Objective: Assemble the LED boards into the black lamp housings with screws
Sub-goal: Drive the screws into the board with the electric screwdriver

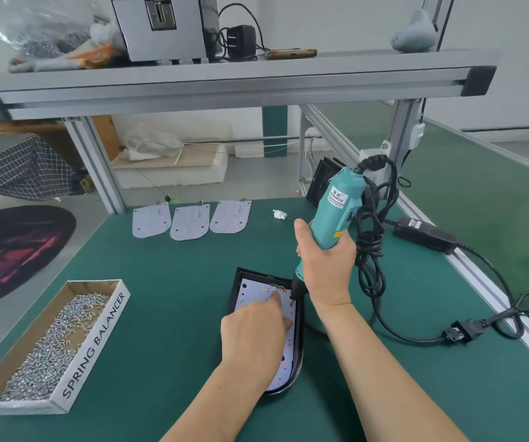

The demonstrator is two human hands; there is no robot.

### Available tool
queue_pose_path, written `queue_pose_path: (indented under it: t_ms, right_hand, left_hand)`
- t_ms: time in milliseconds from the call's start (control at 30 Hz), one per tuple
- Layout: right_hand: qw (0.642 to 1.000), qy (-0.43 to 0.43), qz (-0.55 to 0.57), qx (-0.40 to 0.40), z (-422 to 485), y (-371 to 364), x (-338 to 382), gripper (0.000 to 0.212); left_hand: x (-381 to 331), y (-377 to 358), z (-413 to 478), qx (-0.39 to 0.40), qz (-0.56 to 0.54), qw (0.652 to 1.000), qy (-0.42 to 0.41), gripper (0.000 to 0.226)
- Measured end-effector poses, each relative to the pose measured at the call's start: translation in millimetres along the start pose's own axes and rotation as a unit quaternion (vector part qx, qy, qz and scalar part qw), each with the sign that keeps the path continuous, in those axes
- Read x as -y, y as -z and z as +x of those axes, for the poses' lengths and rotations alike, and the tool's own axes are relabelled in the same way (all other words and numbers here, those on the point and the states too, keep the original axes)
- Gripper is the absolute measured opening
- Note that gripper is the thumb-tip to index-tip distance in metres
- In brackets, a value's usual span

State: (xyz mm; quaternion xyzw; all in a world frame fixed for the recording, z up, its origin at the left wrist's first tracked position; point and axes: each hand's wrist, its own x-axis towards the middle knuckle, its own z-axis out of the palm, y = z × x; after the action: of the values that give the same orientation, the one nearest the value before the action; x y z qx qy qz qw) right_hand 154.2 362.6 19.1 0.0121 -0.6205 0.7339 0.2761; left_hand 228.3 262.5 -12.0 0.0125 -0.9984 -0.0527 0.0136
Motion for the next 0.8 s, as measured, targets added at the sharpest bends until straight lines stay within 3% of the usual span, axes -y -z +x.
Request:
queue_pose_path:
  t_ms: [200, 300, 333, 367, 433, 467, 500, 567, 800]
  right_hand:
    - [0.998, 0.026, 0.061, -0.020, 2.6, 10.4, 23.4, 0.018]
    - [0.993, 0.012, 0.095, -0.073, 0.2, 11.3, 37.0, 0.025]
    - [0.990, 0.003, 0.104, -0.093, -1.7, 11.8, 40.6, 0.028]
    - [0.987, -0.007, 0.114, -0.112, -3.8, 12.8, 44.0, 0.030]
    - [0.981, -0.024, 0.134, -0.141, -8.2, 16.0, 50.6, 0.033]
    - [0.978, -0.029, 0.141, -0.153, -10.2, 18.0, 54.1, 0.032]
    - [0.975, -0.032, 0.147, -0.165, -12.2, 19.9, 57.7, 0.031]
    - [0.969, -0.035, 0.162, -0.184, -16.9, 22.3, 64.5, 0.028]
    - [0.964, -0.050, 0.182, -0.187, -40.4, 15.3, 77.1, 0.028]
  left_hand:
    - [5.5, 7.4, 4.0, 0.041, -0.077, 0.996, 0.026, 0.043]
    - [10.8, 14.7, 3.5, 0.080, -0.238, 0.966, 0.052, 0.039]
    - [14.3, 19.1, 4.0, 0.091, -0.344, 0.931, 0.079, 0.032]
    - [18.2, 24.5, 2.9, 0.106, -0.468, 0.870, 0.115, 0.030]
    - [24.2, 36.4, -3.0, 0.126, -0.688, 0.694, 0.172, 0.034]
    - [27.9, 40.9, -5.8, 0.122, -0.743, 0.632, 0.183, 0.034]
    - [31.5, 43.7, -9.4, 0.117, -0.770, 0.597, 0.190, 0.035]
    - [37.4, 45.6, -17.0, 0.115, -0.797, 0.564, 0.185, 0.036]
    - [53.1, 39.2, -35.4, 0.135, -0.833, 0.509, 0.172, 0.018]
